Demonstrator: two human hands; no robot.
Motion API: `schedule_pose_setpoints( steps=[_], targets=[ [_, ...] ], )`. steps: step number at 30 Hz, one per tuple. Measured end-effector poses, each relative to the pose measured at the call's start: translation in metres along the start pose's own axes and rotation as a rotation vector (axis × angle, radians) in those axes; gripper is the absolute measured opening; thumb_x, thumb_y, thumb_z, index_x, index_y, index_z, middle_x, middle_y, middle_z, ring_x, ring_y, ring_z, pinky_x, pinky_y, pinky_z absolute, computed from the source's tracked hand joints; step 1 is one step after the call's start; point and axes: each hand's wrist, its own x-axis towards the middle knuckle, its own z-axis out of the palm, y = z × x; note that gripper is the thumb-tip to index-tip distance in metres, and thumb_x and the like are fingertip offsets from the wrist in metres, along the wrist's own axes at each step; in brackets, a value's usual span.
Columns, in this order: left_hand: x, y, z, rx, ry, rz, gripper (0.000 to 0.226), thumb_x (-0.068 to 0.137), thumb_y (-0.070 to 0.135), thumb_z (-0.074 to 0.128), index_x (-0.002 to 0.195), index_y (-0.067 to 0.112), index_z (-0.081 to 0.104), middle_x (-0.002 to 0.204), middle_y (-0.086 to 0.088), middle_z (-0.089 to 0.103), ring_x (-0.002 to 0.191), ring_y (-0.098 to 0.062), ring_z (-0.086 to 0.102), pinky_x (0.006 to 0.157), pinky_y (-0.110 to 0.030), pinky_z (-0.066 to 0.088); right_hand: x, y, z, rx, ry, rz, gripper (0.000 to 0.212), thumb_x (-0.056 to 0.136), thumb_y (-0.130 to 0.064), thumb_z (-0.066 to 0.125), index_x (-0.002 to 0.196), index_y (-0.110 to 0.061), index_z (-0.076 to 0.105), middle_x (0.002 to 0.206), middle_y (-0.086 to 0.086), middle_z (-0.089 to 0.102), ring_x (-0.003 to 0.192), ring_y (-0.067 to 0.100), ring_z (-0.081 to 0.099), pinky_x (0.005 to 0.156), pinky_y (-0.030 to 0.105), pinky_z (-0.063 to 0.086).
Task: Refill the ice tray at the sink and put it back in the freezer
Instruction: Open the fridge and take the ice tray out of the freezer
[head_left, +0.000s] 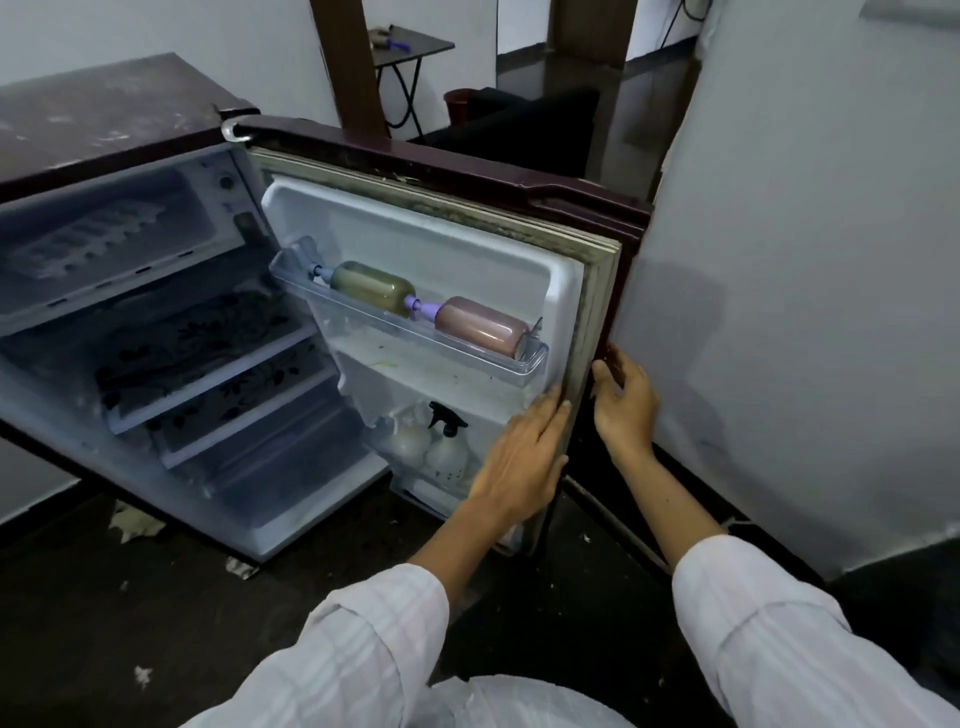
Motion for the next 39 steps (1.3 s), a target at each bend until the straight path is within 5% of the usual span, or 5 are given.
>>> schedule_pose_setpoints(
  steps=[11,18,27,34,39],
  targets=[
    [-0.007,-0.042,-0.004,0.174,-0.074,-0.004,0.065,0.103,0.025,0.04,0.159,0.009,0.01,0.168,-0.011,0.001,0.155,-0.025,0.003,0.126,-0.044,0.012,-0.05,0.002,0.027,-0.098,0.042,0.116,0.038,0.099,-0.023,0.054,0.135,-0.007,0.054,0.133,0.011,0.054,0.121,0.023,0.054,0.103,0.033,0.043],
    [-0.076,-0.112,-0.041,0.273,0.016,-0.14,0.059,0.105,0.032,0.036,0.157,0.008,0.022,0.166,-0.012,0.012,0.154,-0.028,0.012,0.124,-0.047,0.017,-0.109,-0.023,0.098,-0.396,-0.204,-0.296,0.047,0.098,-0.028,0.056,0.14,-0.007,0.048,0.141,0.01,0.049,0.132,0.024,0.043,0.11,0.03,0.032],
    [-0.174,-0.225,-0.114,0.318,0.036,-0.434,0.062,0.106,0.041,0.029,0.159,0.014,0.015,0.167,-0.009,0.007,0.155,-0.026,0.004,0.125,-0.048,0.011,-0.162,-0.083,0.235,-0.688,-0.554,-0.578,0.073,0.101,-0.049,0.039,0.157,-0.01,0.013,0.165,0.01,0.009,0.153,0.023,0.0,0.123,0.042,0.015],
    [-0.224,-0.308,-0.178,0.4,0.087,-0.583,0.064,0.106,0.045,0.029,0.16,0.014,0.014,0.168,-0.01,0.005,0.155,-0.027,0.006,0.125,-0.048,0.011,-0.18,-0.137,0.327,-0.757,-0.64,-0.71,0.075,0.101,-0.056,0.028,0.157,-0.014,0.001,0.165,0.006,-0.005,0.152,0.022,-0.009,0.122,0.044,0.01],
    [-0.232,-0.357,-0.219,0.41,0.169,-0.669,0.062,0.106,0.045,0.032,0.159,0.016,0.019,0.168,-0.008,0.01,0.155,-0.026,0.009,0.124,-0.046,0.013,-0.166,-0.183,0.379,-0.789,-0.663,-0.807,0.068,0.103,-0.041,0.034,0.158,-0.012,0.006,0.166,0.009,0.002,0.153,0.025,-0.004,0.122,0.045,0.016]
  ],
)
